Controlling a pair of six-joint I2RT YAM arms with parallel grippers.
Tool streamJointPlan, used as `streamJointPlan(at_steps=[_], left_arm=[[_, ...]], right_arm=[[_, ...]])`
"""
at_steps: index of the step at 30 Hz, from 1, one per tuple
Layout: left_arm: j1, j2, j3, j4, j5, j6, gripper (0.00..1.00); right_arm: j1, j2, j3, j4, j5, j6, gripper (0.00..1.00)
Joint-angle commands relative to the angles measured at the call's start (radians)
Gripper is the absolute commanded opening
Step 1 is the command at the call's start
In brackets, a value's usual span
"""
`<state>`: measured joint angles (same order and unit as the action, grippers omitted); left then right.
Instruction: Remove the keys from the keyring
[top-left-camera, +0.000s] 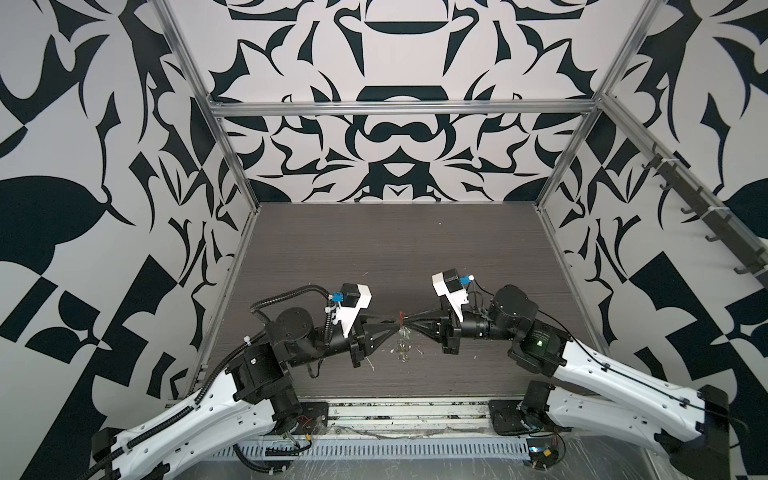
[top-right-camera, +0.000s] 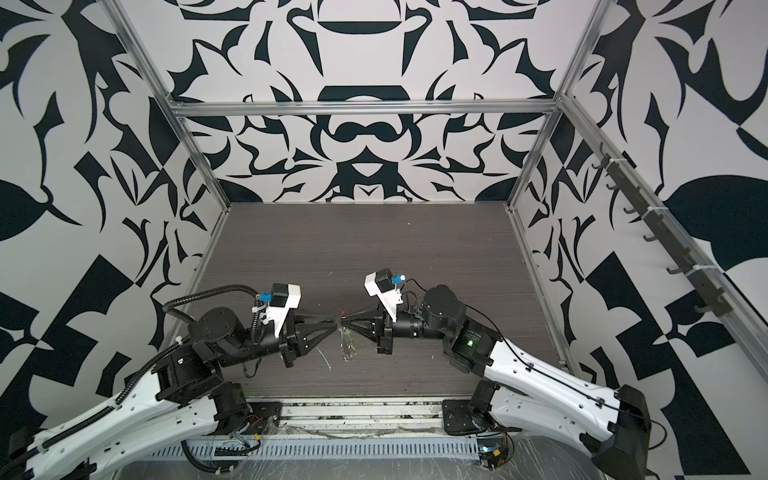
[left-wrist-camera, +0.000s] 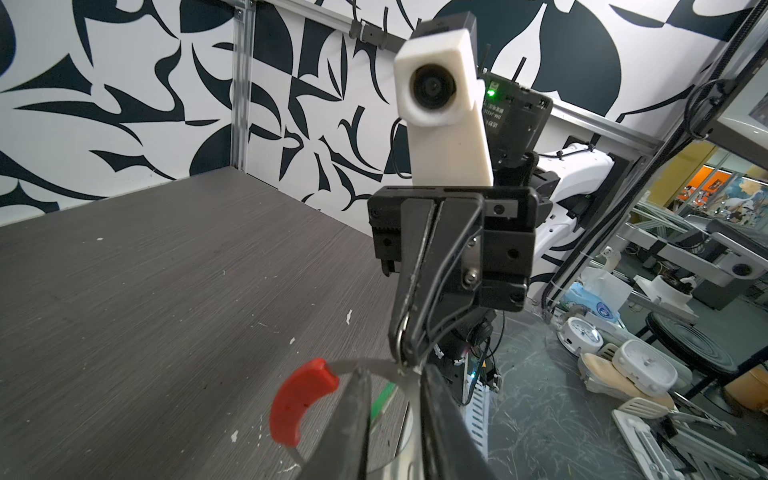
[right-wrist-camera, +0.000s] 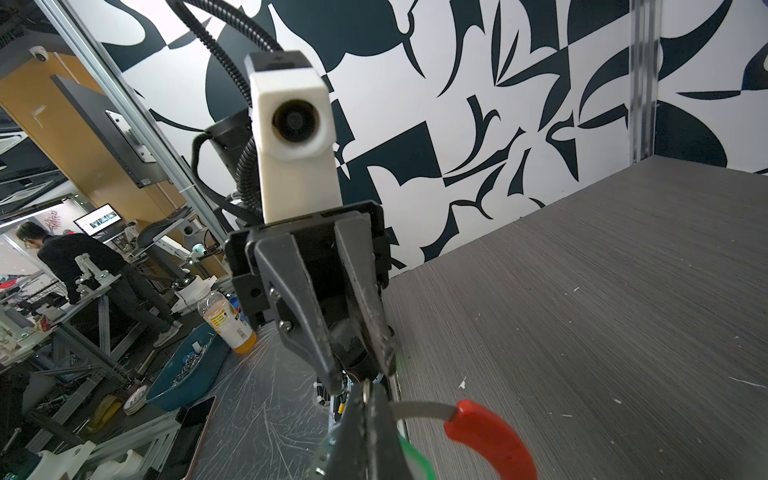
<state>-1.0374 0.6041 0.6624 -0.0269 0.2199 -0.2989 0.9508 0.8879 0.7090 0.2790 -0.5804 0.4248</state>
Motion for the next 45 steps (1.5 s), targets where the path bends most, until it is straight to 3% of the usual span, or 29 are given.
streamJointPlan(at_steps=[1, 8, 16, 25, 38, 45], left_arm=[[0.0, 0.013, 0.002, 0.027, 0.025, -0.008, 0.25], [-0.001, 0.016, 0.001, 0.048, 0.035, -0.012, 0.18], [0.0, 0.031, 0.009, 0.051, 0.035, -0.018, 0.0], [0.0, 0.003, -0.017, 0.084, -0.024, -0.035, 0.0], [-0.001, -0.053, -0.045, 0.116, -0.066, -0.04, 0.0], [0.0, -0.029, -0.027, 0.089, -0.064, -0.056, 0.0]], right_arm=[[0.004, 0.0, 0.012, 0.087, -0.013, 0.017, 0.0], [0.004, 0.014, 0.012, 0.105, -0.019, 0.027, 0.0], [0.004, 0.022, 0.007, 0.124, -0.025, 0.039, 0.0], [0.004, 0.004, -0.005, 0.105, -0.001, 0.051, 0.0], [0.005, -0.028, -0.032, 0.079, 0.043, 0.05, 0.08], [0.003, -0.047, -0.034, 0.079, 0.066, 0.052, 0.0]])
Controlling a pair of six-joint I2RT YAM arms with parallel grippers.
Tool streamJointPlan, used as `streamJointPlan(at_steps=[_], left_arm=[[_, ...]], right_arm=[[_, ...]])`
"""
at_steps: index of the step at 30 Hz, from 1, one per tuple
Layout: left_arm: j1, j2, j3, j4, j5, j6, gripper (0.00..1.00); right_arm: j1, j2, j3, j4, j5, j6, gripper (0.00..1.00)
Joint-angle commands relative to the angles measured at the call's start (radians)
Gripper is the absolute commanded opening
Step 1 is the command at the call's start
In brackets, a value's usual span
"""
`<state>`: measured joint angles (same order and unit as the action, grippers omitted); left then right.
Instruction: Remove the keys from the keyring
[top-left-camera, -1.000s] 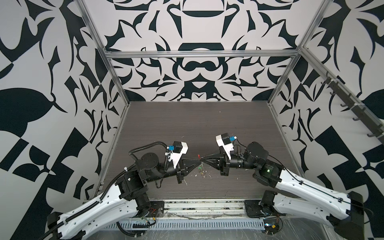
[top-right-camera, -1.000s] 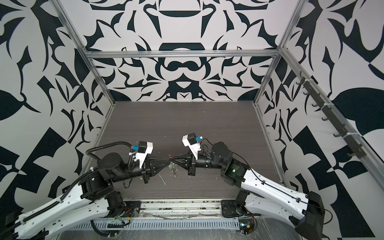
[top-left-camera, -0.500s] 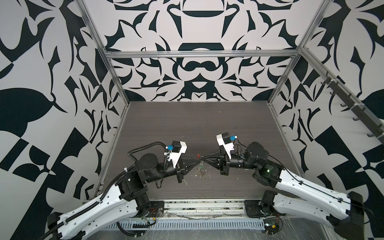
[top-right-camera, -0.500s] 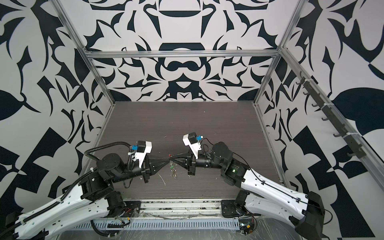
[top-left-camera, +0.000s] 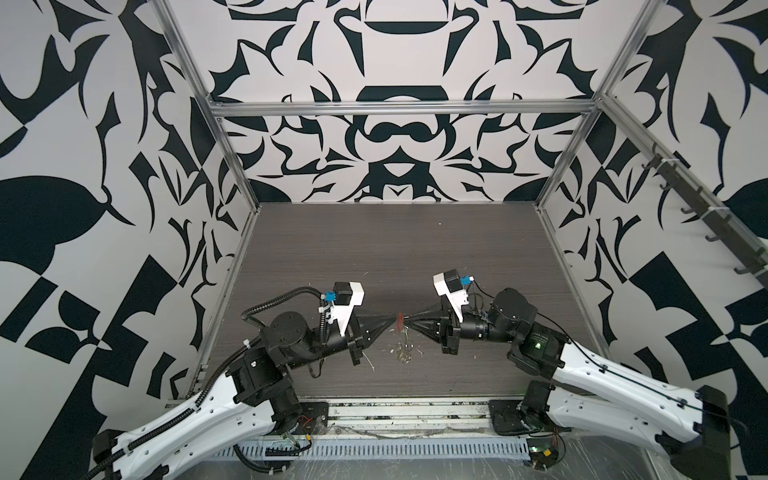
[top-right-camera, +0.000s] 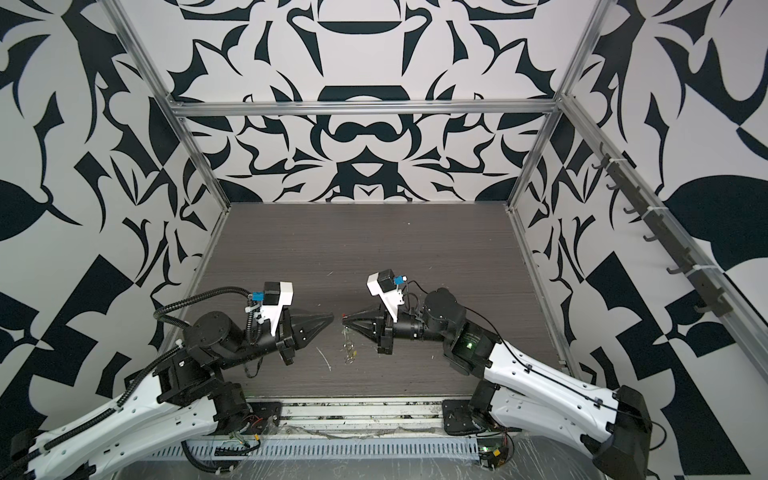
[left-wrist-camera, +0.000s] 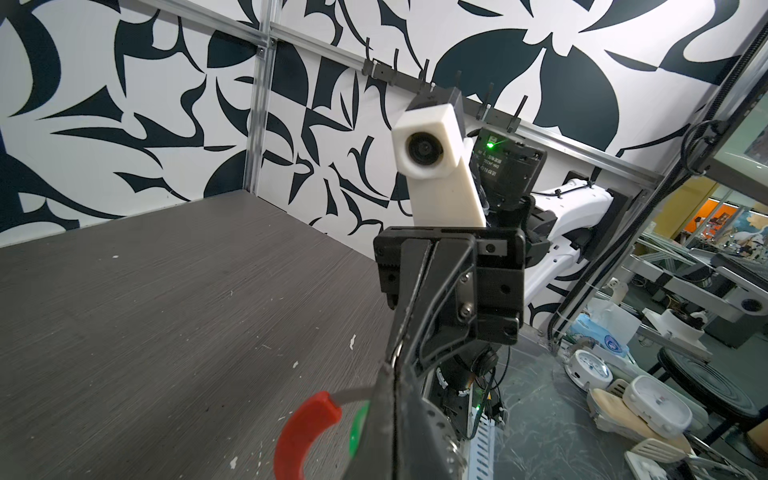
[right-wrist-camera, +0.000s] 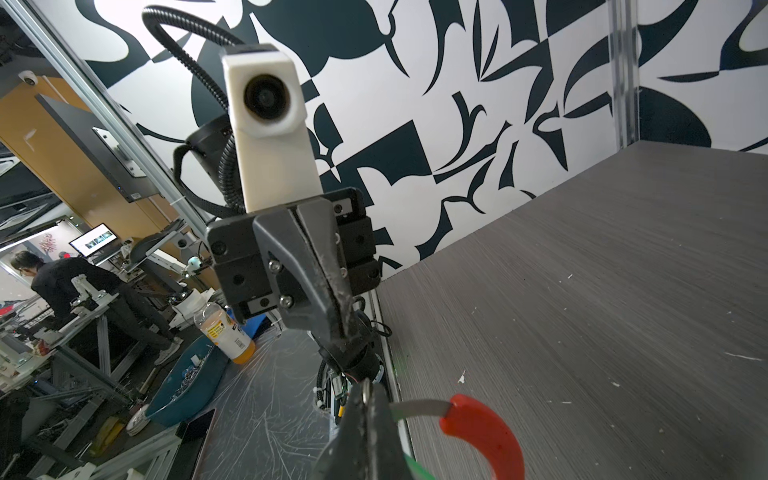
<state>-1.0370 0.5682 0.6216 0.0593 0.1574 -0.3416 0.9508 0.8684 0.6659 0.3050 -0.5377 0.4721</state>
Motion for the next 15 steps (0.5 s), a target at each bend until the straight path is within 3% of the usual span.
streamJointPlan(at_steps=[1, 4, 6, 12, 15], left_arm=[[-0.001, 0.012, 0.014, 0.003, 0.012, -0.016, 0.09], [-0.001, 0.018, 0.001, 0.021, 0.045, -0.026, 0.36], [-0.001, 0.02, -0.004, 0.027, 0.06, -0.036, 0.43], [-0.001, 0.042, -0.005, 0.029, 0.085, -0.053, 0.47], [-0.001, 0.044, -0.005, 0.033, 0.073, -0.046, 0.39]], right_arm=[[0.004, -0.033, 0.009, 0.057, 0.032, 0.006, 0.0], [0.003, -0.037, 0.009, 0.075, 0.033, 0.017, 0.0], [0.004, -0.036, 0.011, 0.083, 0.033, 0.022, 0.0], [0.004, -0.03, 0.018, 0.111, 0.042, 0.034, 0.0], [0.005, -0.024, 0.023, 0.122, 0.032, 0.04, 0.0]])
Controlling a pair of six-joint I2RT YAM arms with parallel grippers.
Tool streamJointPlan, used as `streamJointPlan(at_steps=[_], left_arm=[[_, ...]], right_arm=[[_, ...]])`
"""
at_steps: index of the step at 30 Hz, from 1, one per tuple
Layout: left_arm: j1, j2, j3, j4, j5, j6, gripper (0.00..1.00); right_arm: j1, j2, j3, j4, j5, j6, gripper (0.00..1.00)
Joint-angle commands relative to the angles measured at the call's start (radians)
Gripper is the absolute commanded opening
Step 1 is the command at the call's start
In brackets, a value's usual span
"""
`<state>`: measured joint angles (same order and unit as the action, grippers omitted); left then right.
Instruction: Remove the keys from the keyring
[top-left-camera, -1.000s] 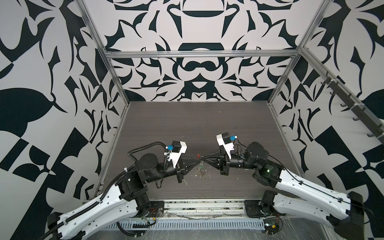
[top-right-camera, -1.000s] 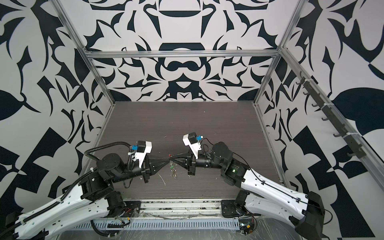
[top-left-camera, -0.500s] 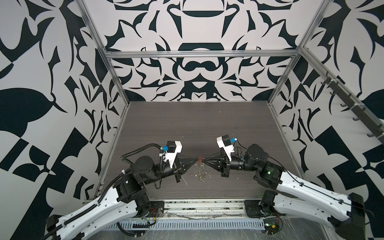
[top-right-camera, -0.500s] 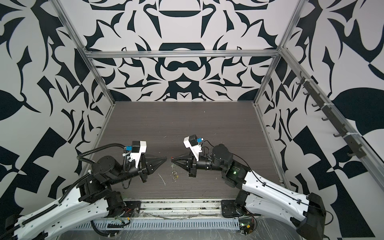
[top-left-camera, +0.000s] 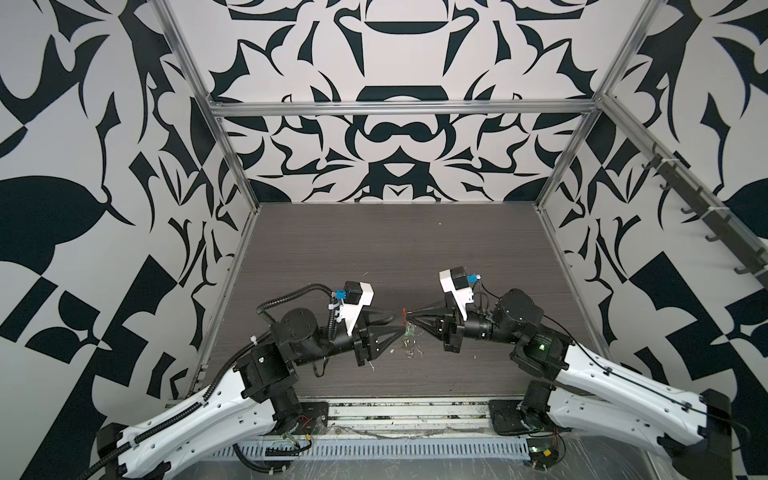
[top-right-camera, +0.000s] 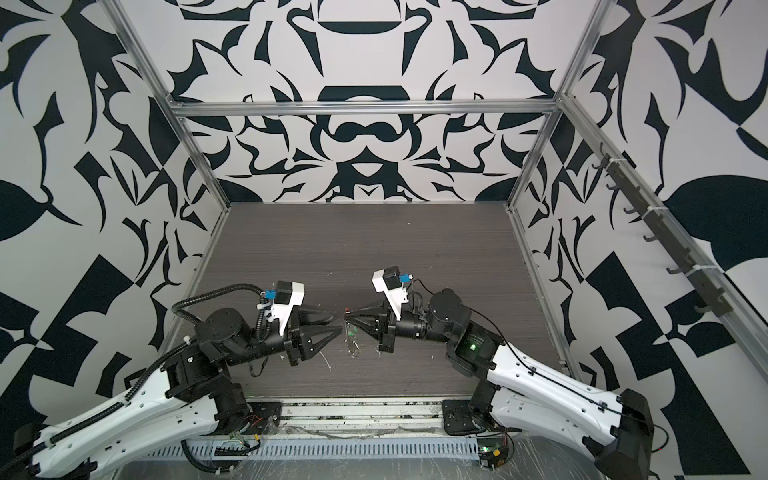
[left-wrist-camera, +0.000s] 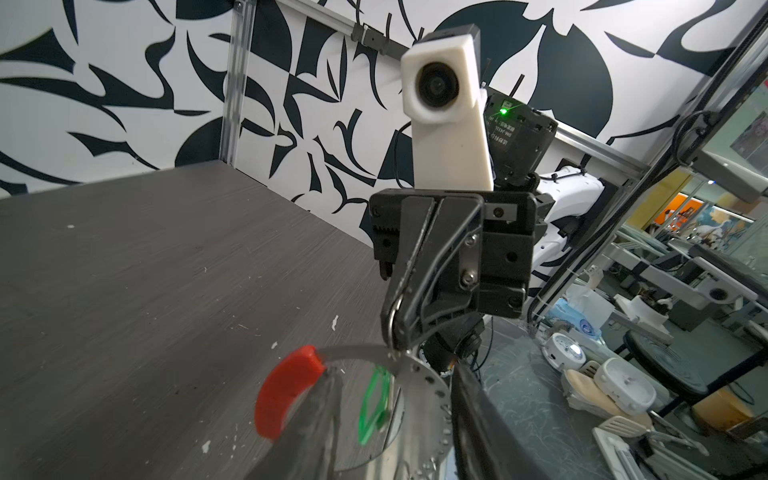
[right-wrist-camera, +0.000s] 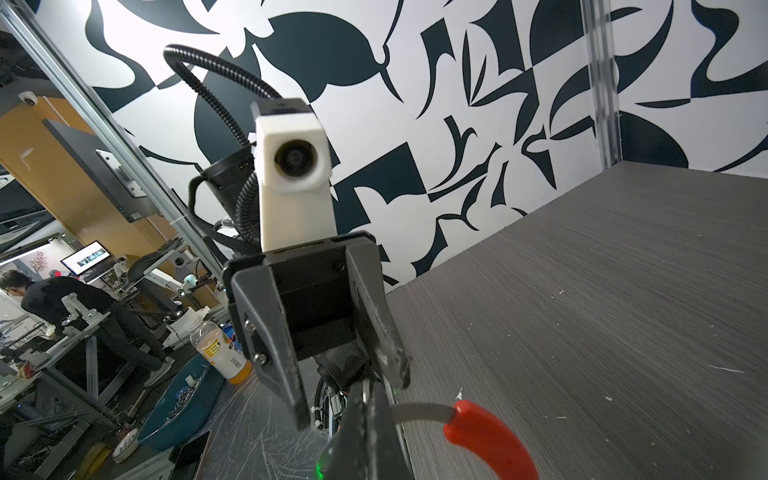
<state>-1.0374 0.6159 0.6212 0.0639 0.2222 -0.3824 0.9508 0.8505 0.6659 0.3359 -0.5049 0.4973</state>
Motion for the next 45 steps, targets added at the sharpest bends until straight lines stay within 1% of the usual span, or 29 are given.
streamJointPlan(at_steps=[1, 4, 8, 15, 23, 27, 33, 35, 37, 45], left_arm=[[0.0, -0.005, -0.004, 0.032, 0.009, 0.002, 0.37], [0.0, -0.009, 0.002, 0.034, 0.005, 0.012, 0.36], [-0.001, -0.004, 0.014, 0.04, 0.019, 0.023, 0.32], [0.0, 0.022, 0.028, 0.048, 0.022, 0.028, 0.32], [0.0, 0.034, 0.05, 0.037, -0.001, 0.055, 0.28], [0.0, 0.029, 0.057, 0.03, -0.018, 0.065, 0.19], [-0.001, 0.04, 0.075, 0.013, -0.036, 0.076, 0.13], [-0.001, 0.045, 0.081, 0.012, -0.045, 0.076, 0.08], [0.0, 0.047, 0.081, 0.014, -0.053, 0.073, 0.0], [-0.001, 0.024, 0.072, 0.005, -0.088, 0.067, 0.0]], right_arm=[[0.003, -0.002, 0.025, 0.094, -0.004, 0.017, 0.0], [0.003, 0.005, 0.024, 0.106, -0.016, 0.024, 0.0], [0.005, 0.012, 0.02, 0.119, -0.021, 0.03, 0.0], [0.004, 0.025, 0.021, 0.131, -0.03, 0.035, 0.0], [0.004, 0.036, 0.02, 0.148, -0.053, 0.049, 0.0], [0.005, 0.033, 0.012, 0.149, -0.052, 0.05, 0.0], [0.006, 0.041, 0.004, 0.162, -0.063, 0.061, 0.0], [0.006, 0.045, 0.003, 0.168, -0.067, 0.064, 0.0], [0.005, 0.045, 0.001, 0.17, -0.066, 0.065, 0.0], [0.005, 0.021, -0.005, 0.152, -0.043, 0.058, 0.0]])
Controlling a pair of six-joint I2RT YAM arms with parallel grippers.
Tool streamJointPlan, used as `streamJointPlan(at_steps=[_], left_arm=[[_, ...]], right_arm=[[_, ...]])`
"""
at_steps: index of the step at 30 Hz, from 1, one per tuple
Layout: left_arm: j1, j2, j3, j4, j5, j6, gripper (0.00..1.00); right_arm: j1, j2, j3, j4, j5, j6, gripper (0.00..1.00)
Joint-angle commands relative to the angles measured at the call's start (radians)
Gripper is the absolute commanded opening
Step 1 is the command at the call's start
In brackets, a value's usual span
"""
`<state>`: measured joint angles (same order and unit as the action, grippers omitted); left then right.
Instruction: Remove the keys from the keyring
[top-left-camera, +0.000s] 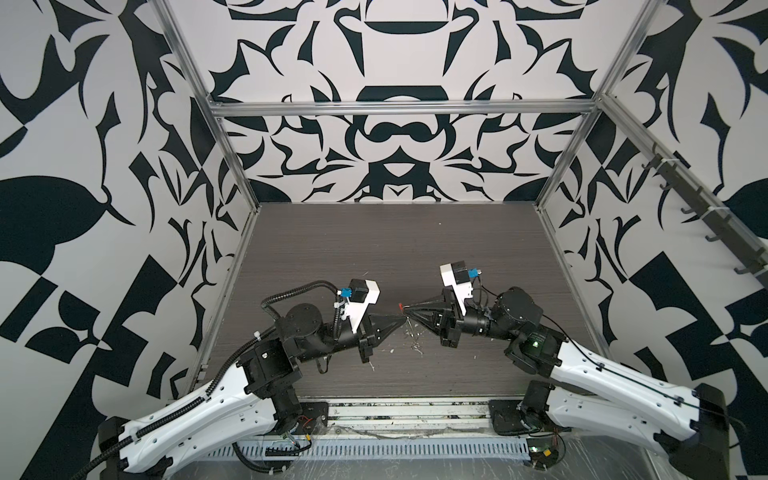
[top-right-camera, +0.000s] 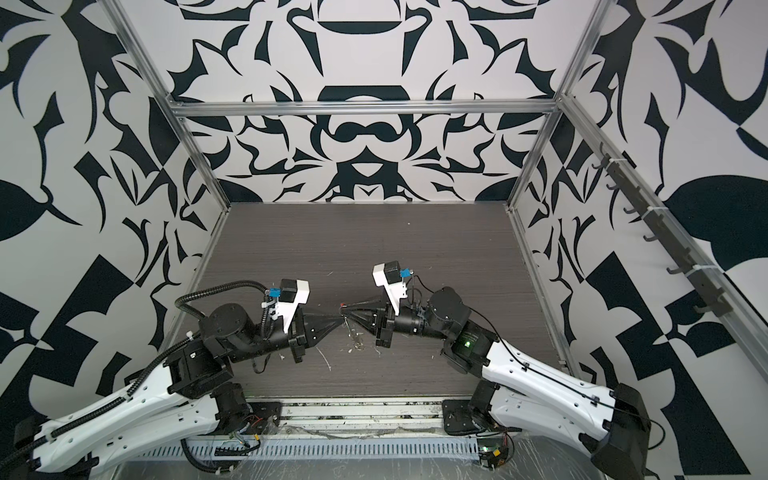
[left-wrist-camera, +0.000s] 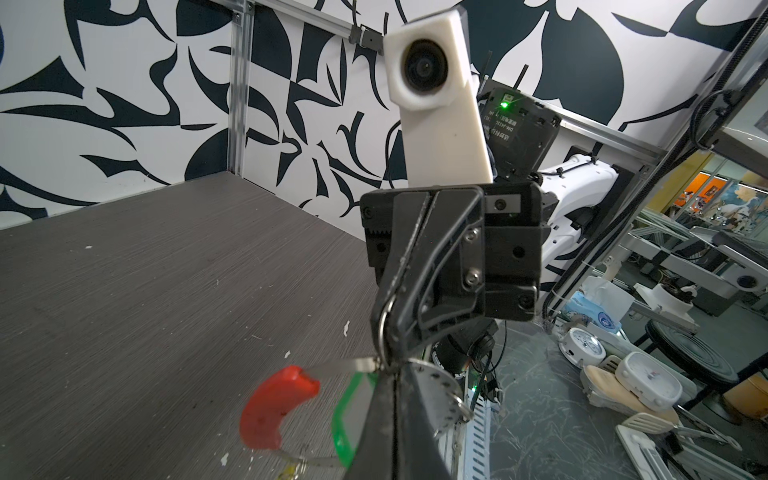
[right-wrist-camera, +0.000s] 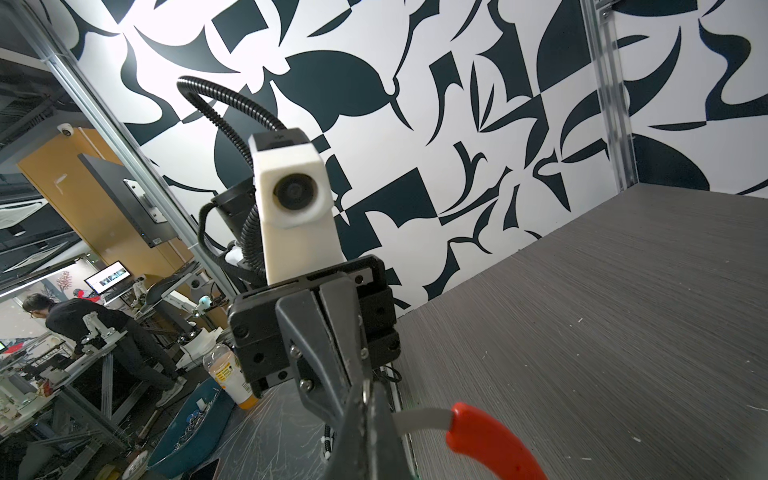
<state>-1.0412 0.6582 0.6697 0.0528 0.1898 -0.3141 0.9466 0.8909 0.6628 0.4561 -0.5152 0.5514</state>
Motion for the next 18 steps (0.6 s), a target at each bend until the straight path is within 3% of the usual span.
streamJointPlan(at_steps=[1, 6, 10, 12, 18], left_arm=[[0.004, -0.023, 0.022, 0.011, -0.064, -0.004, 0.0], [0.003, -0.06, 0.015, -0.02, -0.105, -0.01, 0.03], [0.004, -0.095, -0.013, 0.005, -0.092, -0.008, 0.22], [0.003, -0.09, -0.017, 0.018, -0.07, -0.009, 0.27], [0.005, -0.025, 0.008, 0.021, 0.012, -0.02, 0.31]], right_arm=[[0.01, -0.025, -0.004, 0.029, -0.028, 0.002, 0.0], [0.01, -0.051, -0.003, -0.001, -0.011, -0.013, 0.0], [0.01, -0.053, -0.005, 0.001, -0.014, -0.012, 0.0], [0.01, -0.049, -0.003, 0.008, -0.017, -0.01, 0.0], [0.01, -0.037, 0.003, 0.019, -0.02, -0.007, 0.0]])
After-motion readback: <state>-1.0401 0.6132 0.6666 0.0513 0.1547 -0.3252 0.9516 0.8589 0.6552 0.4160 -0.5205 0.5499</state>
